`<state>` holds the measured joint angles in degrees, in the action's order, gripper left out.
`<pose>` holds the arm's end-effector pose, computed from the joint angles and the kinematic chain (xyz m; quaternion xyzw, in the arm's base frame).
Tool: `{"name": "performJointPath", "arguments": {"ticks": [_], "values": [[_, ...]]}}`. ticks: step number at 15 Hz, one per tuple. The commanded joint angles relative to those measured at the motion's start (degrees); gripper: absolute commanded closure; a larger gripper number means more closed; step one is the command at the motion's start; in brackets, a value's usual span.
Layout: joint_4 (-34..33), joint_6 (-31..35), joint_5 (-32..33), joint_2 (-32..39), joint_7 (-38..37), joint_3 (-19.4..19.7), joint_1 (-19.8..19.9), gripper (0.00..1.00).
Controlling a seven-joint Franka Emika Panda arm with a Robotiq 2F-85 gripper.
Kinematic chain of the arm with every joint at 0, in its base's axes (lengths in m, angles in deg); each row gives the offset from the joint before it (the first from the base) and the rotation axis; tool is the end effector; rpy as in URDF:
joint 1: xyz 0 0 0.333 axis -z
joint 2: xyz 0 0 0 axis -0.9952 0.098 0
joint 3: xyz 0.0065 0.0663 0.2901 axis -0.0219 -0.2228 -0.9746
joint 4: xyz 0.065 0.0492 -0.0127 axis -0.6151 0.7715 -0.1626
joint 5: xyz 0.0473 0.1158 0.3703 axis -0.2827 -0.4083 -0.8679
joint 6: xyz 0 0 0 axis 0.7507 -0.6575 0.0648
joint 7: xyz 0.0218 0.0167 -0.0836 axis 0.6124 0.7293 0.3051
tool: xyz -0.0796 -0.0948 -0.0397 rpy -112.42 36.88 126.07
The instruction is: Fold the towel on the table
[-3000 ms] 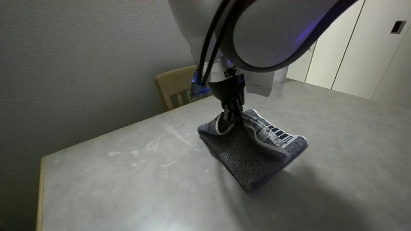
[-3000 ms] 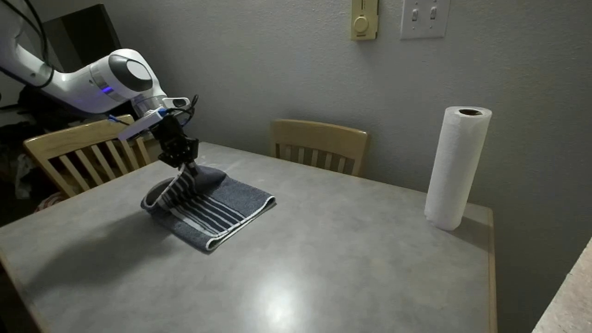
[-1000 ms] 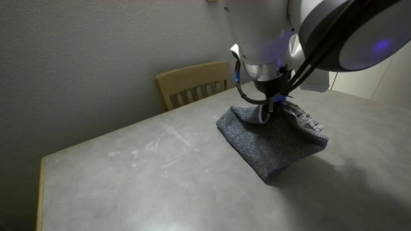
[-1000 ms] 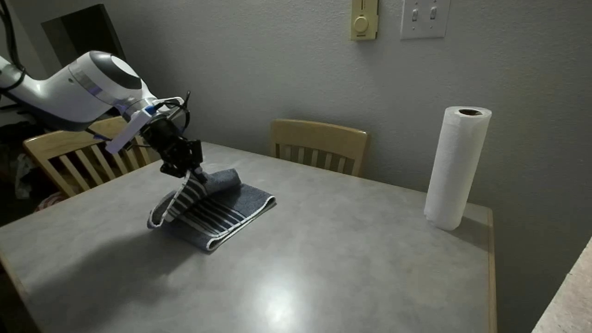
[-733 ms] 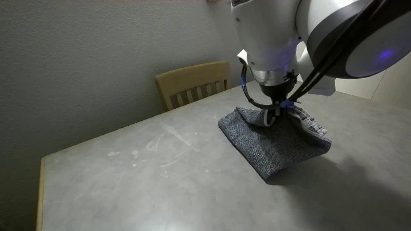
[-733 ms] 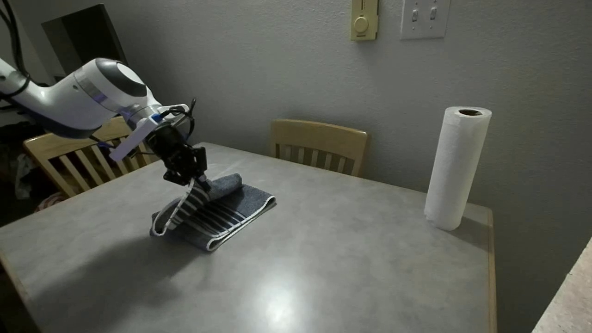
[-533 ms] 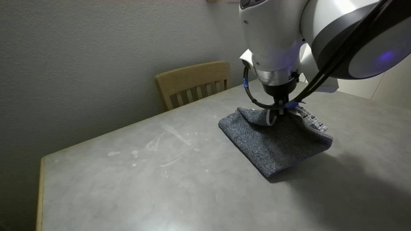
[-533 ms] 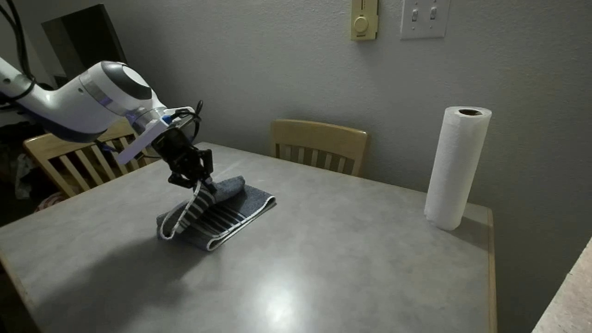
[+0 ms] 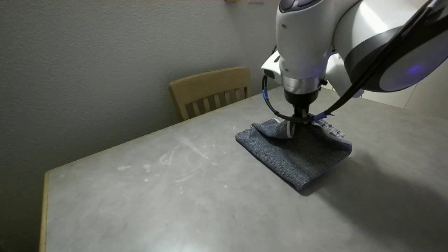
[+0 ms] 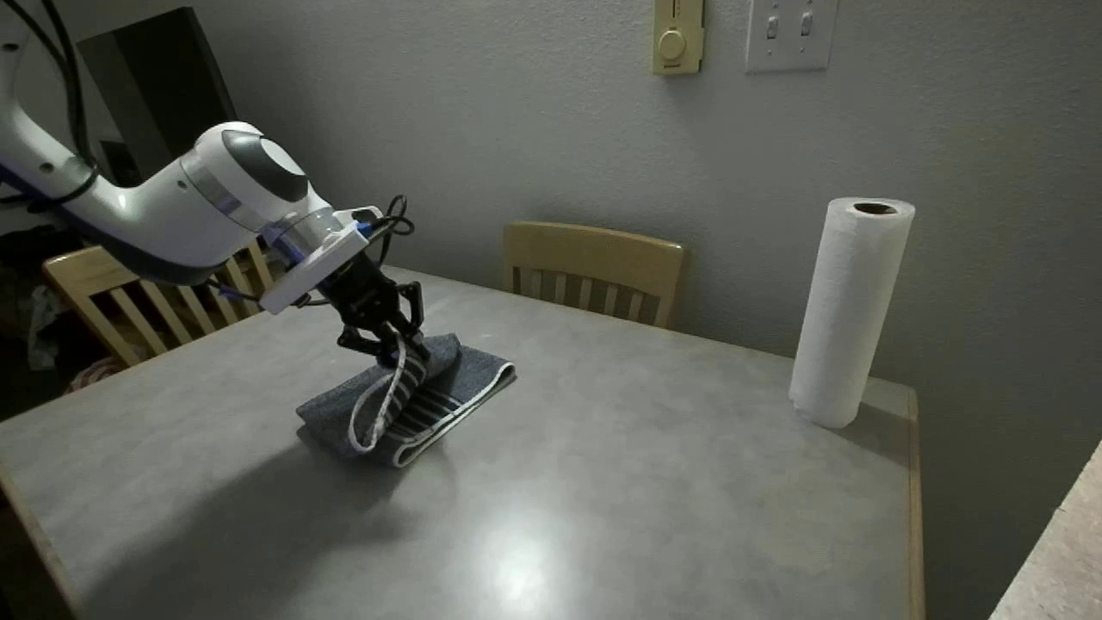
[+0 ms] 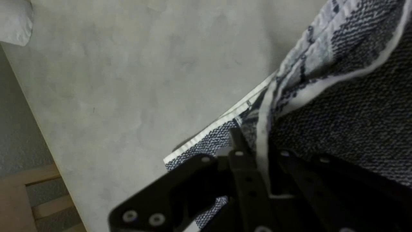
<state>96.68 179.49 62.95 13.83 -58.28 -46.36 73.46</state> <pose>0.5787 0.0901 0.1739 0.8769 0.3878 -0.0126 0.2836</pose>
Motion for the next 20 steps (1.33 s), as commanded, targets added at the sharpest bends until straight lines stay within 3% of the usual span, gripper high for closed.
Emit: {"name": "performJointPath", "arguments": {"ticks": [1,2,3,4,5,12,13,14,16,20], "values": [[-0.43,6.19,1.95,2.77,1.65,-1.00,1.73,0.87],[-0.60,7.84,1.77,3.82,1.77,-1.03,1.73,0.88],[-0.84,9.10,1.34,4.83,2.12,-1.13,1.67,0.83],[-1.05,9.94,0.95,5.79,2.49,-1.16,1.55,0.63],[-1.32,9.87,0.44,6.46,2.94,-1.26,1.25,0.60],[-3.22,1.03,-0.02,4.86,3.48,-2.68,-2.59,0.11],[-3.70,-0.43,-0.04,4.51,3.17,-3.02,-3.11,0.11],[-4.24,-1.85,0.02,4.38,2.88,-3.32,-3.65,0.47],[-5.18,-4.47,0.06,4.06,2.78,-4.06,-4.49,0.43],[-7.29,-7.68,-2.36,4.39,1.86,-5.75,-4.78,0.71]]}}
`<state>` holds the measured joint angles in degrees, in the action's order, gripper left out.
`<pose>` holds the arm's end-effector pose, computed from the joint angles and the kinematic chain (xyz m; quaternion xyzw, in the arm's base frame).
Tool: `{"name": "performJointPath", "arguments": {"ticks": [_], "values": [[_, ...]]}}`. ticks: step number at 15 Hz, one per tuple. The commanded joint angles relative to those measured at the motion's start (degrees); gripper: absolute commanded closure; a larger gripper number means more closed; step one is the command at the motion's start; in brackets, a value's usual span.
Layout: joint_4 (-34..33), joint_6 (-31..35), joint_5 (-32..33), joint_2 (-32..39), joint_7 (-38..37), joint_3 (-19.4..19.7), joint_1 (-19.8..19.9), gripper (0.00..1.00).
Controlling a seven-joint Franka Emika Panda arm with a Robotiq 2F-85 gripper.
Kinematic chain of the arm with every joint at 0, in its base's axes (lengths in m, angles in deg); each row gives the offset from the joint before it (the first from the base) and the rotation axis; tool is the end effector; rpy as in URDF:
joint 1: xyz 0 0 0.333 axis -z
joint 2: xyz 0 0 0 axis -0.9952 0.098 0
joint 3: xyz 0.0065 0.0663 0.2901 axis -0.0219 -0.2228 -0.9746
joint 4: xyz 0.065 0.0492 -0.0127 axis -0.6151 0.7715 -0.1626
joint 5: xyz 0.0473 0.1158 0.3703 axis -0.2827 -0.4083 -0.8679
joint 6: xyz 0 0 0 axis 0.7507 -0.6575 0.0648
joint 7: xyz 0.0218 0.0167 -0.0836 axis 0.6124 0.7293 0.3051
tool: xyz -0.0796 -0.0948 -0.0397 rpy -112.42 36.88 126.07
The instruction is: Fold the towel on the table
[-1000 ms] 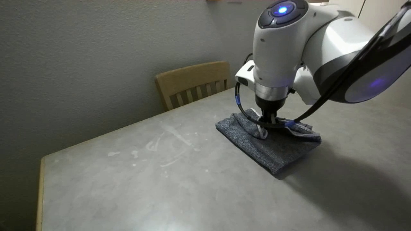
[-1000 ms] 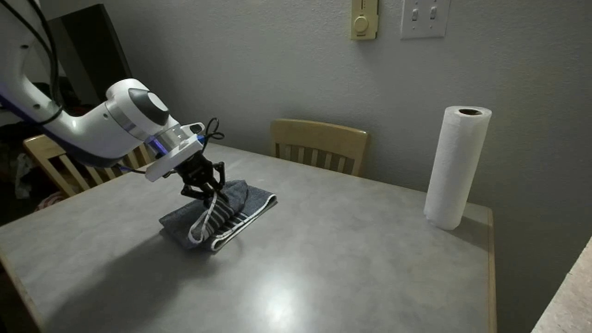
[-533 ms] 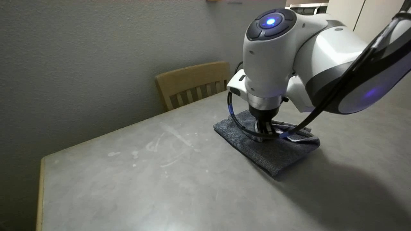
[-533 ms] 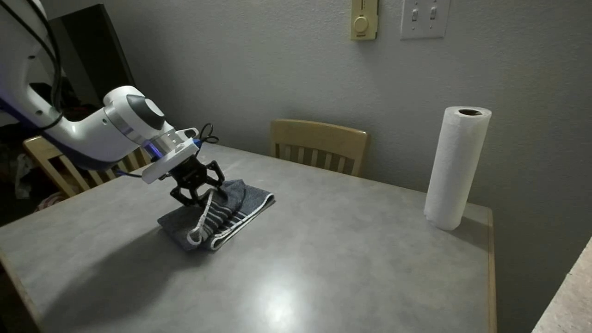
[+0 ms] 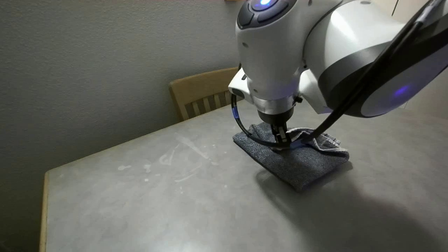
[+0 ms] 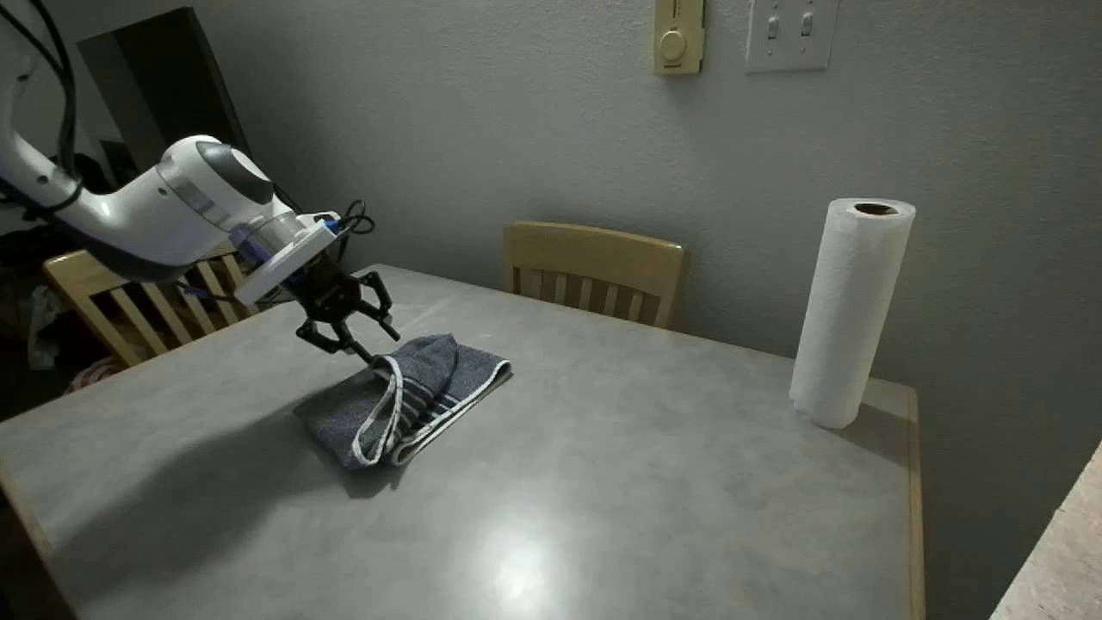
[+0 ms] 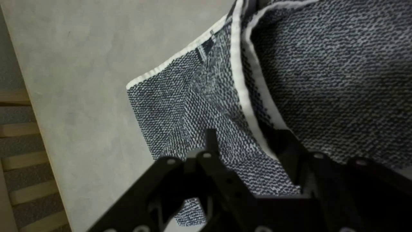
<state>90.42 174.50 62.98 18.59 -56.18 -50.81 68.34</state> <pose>0.5780 0.1822 0.1625 0.8419 0.4561 -0.0157 0.2881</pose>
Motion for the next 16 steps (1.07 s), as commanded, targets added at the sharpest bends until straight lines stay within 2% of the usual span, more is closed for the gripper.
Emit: {"name": "performJointPath", "arguments": {"ticks": [1,4,8,11,16], "values": [[-1.75,-3.96,-6.00,-0.05,-0.82,-2.16,0.85,0.79],[-2.28,-5.62,-16.74,0.02,-1.87,-3.21,1.39,0.98],[-0.71,-3.91,-27.18,-1.00,-7.04,-1.84,0.59,1.00],[0.58,-1.86,-29.47,-1.09,-11.05,-0.72,0.01,1.00],[2.10,0.00,-25.85,-0.71,-14.24,1.78,-1.45,1.00]]}}
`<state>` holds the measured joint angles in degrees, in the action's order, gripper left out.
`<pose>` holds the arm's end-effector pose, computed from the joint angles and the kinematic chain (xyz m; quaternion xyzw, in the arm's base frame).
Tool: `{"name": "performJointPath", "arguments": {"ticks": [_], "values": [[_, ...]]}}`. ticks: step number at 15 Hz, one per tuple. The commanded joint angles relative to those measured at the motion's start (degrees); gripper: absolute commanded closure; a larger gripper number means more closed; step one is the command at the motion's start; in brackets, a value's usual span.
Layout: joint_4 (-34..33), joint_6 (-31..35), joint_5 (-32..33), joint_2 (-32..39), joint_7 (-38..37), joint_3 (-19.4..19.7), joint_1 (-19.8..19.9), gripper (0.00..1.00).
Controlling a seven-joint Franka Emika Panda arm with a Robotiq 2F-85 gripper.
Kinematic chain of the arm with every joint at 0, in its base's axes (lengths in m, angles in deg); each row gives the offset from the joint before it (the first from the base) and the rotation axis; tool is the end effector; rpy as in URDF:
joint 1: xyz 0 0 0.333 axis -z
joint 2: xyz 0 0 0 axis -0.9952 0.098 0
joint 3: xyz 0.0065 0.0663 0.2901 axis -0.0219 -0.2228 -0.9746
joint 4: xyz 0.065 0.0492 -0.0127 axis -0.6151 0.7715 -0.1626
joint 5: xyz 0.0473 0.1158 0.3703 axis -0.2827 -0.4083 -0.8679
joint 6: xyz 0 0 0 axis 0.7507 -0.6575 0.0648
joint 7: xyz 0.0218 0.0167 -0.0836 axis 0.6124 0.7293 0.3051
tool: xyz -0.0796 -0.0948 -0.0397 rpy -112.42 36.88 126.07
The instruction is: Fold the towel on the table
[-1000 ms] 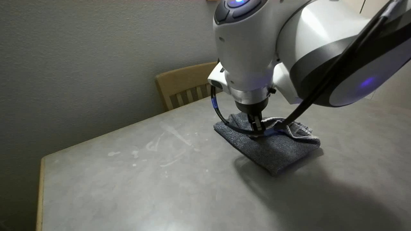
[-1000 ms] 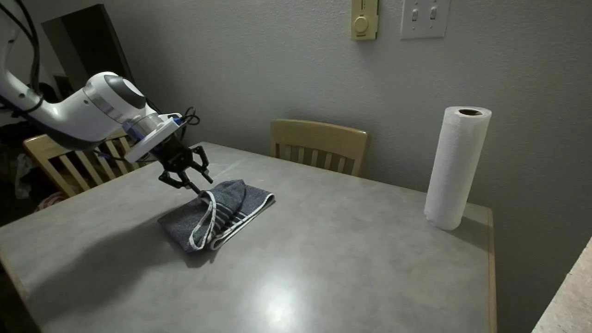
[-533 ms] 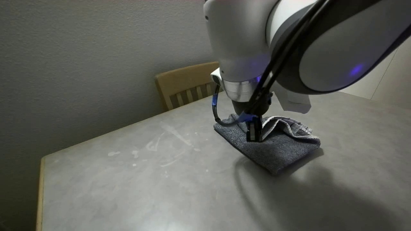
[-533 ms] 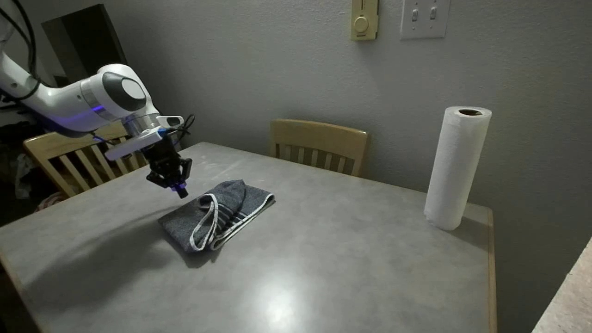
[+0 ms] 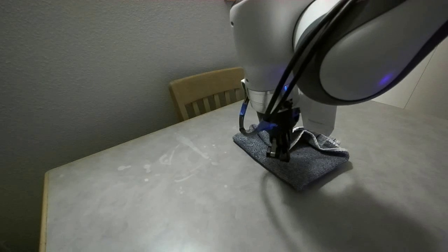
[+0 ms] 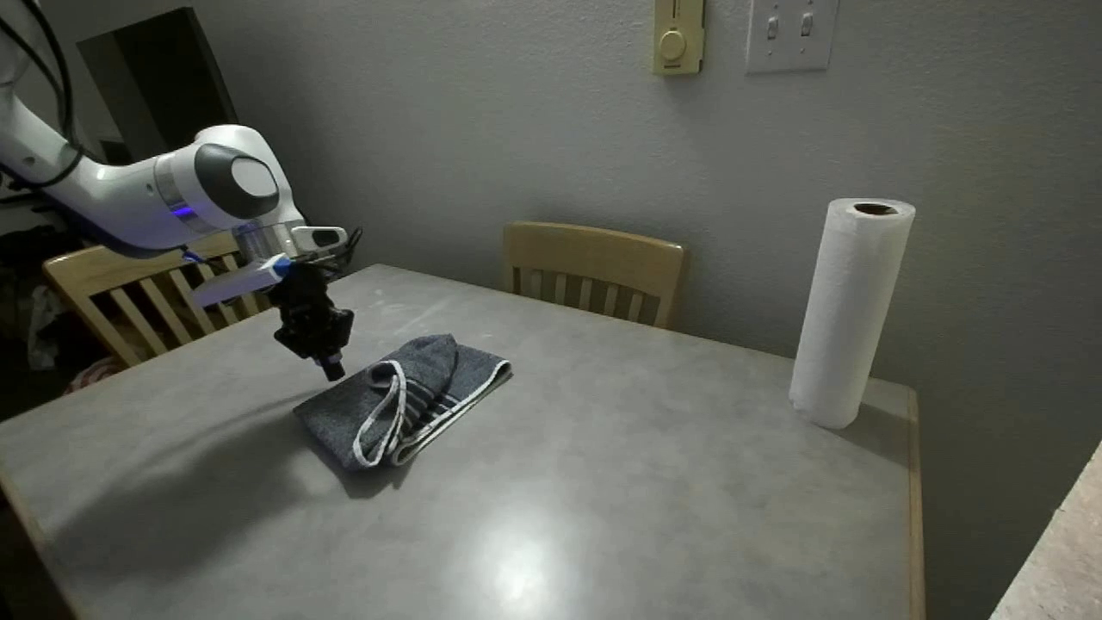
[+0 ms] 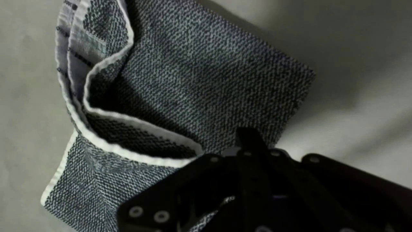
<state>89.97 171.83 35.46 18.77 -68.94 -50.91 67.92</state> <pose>0.5607 0.1942 0.1546 0.9667 0.1998 -0.0563 0.1496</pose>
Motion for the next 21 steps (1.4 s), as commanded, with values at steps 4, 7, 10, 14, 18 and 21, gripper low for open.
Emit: {"name": "performJointPath", "arguments": {"ticks": [4,7,10,14,18,21], "values": [[4.04,7.46,5.38,-0.37,-2.86,3.86,-1.82,1.00],[4.46,11.87,8.25,0.70,-2.84,4.98,-2.18,1.00],[3.98,14.45,10.28,2.12,-1.51,5.42,-2.49,1.00],[3.44,14.19,11.32,3.37,-0.64,5.30,-2.95,1.00],[2.97,8.67,11.78,2.69,-0.18,5.66,-4.26,1.00],[1.58,0.74,13.22,2.44,-0.44,5.79,-5.61,1.00]]}}
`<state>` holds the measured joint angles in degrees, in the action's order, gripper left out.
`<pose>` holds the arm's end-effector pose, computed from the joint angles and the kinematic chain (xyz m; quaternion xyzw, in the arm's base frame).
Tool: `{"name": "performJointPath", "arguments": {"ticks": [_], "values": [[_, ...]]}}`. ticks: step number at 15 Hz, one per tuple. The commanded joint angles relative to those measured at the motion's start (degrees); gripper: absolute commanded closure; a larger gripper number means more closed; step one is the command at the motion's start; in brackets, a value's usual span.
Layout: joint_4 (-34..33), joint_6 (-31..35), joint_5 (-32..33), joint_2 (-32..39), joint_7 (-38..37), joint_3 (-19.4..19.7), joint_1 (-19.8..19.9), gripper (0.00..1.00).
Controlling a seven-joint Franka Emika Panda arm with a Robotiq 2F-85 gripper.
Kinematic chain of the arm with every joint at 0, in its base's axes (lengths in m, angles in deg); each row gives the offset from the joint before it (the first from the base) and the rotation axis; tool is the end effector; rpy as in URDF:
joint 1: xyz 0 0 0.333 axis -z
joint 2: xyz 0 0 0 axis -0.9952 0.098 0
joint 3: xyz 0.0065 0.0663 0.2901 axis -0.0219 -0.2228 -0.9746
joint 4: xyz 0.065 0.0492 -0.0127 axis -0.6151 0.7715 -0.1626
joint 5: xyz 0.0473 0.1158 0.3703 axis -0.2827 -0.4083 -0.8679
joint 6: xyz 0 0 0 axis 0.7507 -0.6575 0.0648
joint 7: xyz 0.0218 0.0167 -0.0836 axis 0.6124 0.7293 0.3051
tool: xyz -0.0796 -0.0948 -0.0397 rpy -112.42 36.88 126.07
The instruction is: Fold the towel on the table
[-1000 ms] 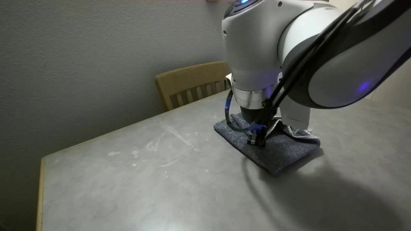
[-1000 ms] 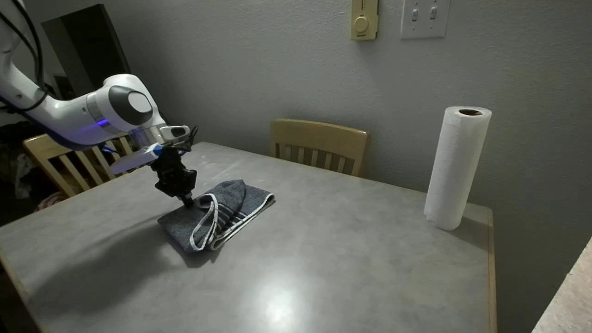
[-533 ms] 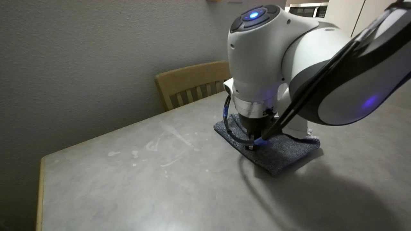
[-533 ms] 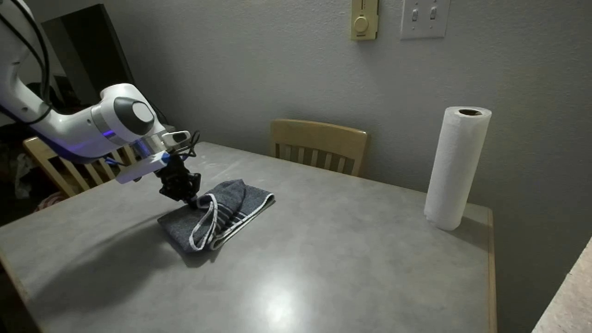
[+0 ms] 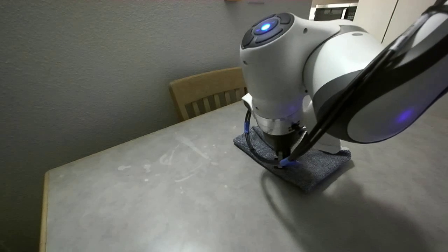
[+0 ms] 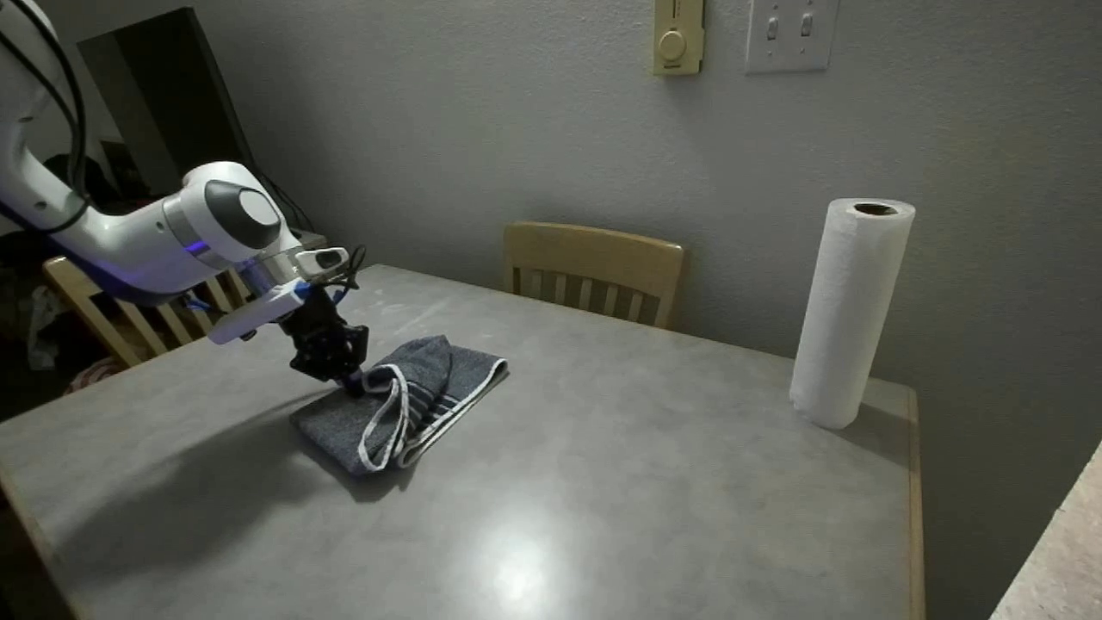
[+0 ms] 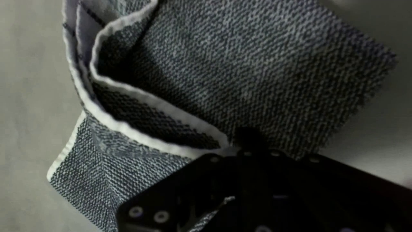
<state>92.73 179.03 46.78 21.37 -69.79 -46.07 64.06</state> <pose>0.5541 0.1840 0.1188 0.9380 0.2769 -0.0231 0.2070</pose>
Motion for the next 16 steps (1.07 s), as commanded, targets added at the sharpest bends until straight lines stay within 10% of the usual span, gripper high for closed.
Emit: {"name": "performJointPath", "arguments": {"ticks": [1,16], "values": [[-1.64,-8.68,2.58,-0.15,0.54,0.70,-1.84,1.00],[-3.89,-15.56,8.54,1.34,-0.87,-1.76,-0.74,1.00]]}}
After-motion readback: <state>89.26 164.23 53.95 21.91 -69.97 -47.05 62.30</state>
